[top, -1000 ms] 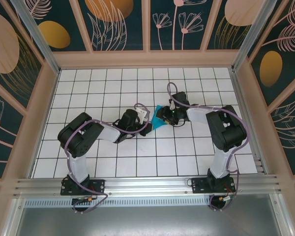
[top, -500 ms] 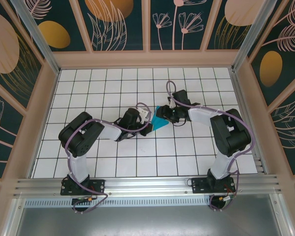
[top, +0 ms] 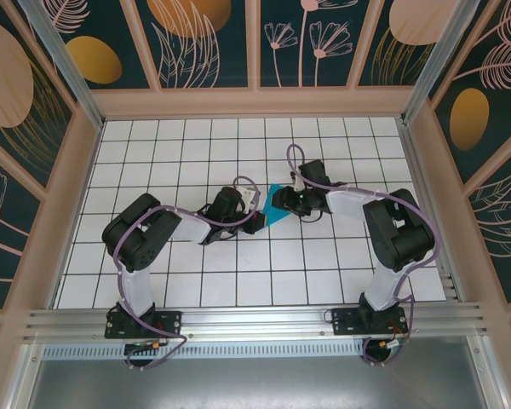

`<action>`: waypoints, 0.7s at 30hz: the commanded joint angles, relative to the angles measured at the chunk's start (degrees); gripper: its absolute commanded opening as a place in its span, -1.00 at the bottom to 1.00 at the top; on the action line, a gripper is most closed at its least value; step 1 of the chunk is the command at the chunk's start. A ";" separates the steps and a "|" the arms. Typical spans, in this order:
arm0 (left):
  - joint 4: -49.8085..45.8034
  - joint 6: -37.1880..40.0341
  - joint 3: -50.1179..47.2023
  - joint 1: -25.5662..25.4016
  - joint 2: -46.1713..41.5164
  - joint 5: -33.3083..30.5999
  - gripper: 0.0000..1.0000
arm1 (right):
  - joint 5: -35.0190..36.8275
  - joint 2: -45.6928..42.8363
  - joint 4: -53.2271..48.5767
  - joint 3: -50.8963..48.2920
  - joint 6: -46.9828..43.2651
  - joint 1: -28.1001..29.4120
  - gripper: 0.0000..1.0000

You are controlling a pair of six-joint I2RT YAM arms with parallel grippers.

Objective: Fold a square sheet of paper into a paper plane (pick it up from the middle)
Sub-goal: Fourth fold the wing at the center of the table.

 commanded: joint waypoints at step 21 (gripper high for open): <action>4.59 -5.64 -0.34 1.10 2.72 5.18 -0.79 | 1.98 5.14 -0.24 1.55 0.30 -0.95 -0.05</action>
